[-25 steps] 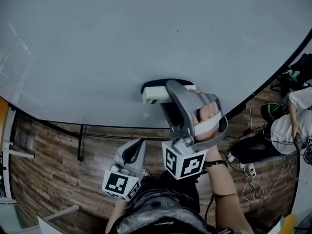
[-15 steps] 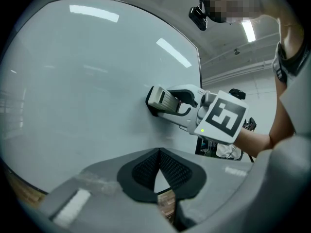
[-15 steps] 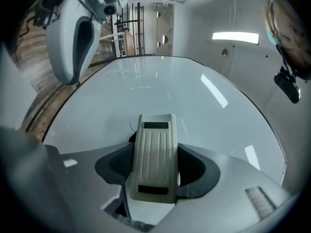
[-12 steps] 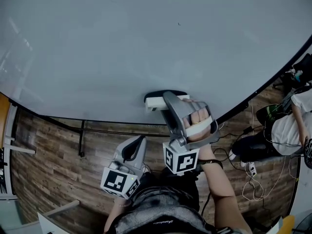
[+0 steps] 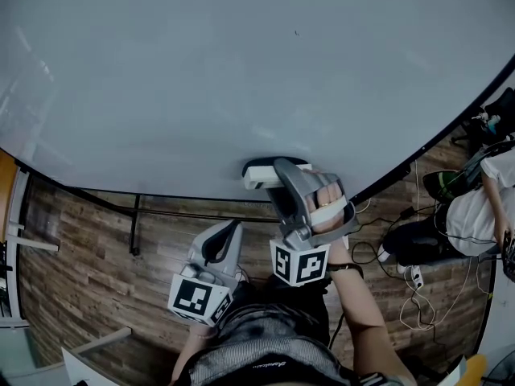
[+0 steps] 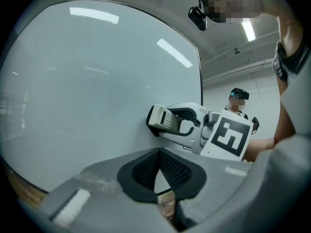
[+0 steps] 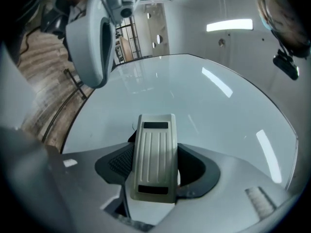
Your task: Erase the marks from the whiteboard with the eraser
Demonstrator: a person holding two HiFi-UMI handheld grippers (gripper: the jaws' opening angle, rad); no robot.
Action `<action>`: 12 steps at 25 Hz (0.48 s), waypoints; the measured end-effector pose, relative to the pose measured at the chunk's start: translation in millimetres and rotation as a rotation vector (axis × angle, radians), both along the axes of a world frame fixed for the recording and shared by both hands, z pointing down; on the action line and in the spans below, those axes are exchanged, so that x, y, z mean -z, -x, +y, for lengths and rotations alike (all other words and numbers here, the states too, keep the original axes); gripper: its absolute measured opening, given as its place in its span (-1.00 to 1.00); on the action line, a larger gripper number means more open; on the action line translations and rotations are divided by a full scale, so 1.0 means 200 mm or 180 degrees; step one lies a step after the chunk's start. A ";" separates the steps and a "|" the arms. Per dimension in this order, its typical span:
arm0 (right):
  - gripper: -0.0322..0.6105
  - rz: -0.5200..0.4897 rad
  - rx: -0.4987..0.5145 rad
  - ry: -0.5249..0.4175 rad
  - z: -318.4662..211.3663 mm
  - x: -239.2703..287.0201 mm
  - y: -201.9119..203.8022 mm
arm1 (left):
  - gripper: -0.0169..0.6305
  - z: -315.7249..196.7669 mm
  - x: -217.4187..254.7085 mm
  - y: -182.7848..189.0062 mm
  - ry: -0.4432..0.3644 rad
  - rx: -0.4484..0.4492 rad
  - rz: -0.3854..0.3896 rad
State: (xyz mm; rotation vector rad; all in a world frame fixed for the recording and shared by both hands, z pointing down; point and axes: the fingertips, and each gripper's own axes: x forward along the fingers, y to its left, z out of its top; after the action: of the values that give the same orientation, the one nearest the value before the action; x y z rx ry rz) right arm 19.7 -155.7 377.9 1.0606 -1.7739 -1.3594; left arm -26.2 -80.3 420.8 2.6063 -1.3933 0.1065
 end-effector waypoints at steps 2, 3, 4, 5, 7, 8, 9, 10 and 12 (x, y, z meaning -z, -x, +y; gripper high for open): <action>-0.08 -0.0395 0.0060 0.0287 0.04 0.00 -0.01 | -0.95 0.00 0.01 0.01 -0.0034 0.0052 -0.0008; -0.08 -0.0624 0.0096 0.0441 0.06 0.00 -0.02 | -0.95 -0.01 0.02 0.01 -0.0060 0.0074 -0.0012; -0.08 -0.0842 0.0127 0.0583 0.09 0.01 -0.03 | -0.95 -0.01 0.02 0.01 -0.0087 0.0082 -0.0016; -0.08 -0.1029 0.0149 0.0704 0.11 0.00 -0.03 | -0.95 -0.01 0.03 0.01 -0.0113 0.0074 -0.0019; -0.08 -0.1296 0.0149 0.0887 0.15 -0.02 -0.05 | -0.95 -0.01 0.04 -0.02 -0.0161 0.0039 -0.0028; -0.08 -0.1400 0.0132 0.0966 0.17 -0.04 -0.06 | -0.95 -0.01 0.05 -0.03 -0.0189 0.0033 -0.0038; -0.08 -0.1505 0.0112 0.1046 0.18 -0.05 -0.07 | -0.95 -0.01 0.05 -0.03 -0.0220 0.0041 -0.0050; -0.08 -0.1621 0.0095 0.1131 0.20 -0.07 -0.09 | -0.95 -0.01 0.06 -0.04 -0.0251 0.0063 -0.0062; -0.08 -0.1881 0.0073 0.1310 0.22 -0.10 -0.11 | -0.95 -0.01 0.07 -0.04 -0.0308 0.0114 -0.0101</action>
State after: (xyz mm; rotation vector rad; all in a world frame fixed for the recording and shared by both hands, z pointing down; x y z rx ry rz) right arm 40.8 -111.3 397.8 1.2828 -2.3589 -0.6645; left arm -19.2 -83.2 406.1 2.6667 -1.4910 0.0779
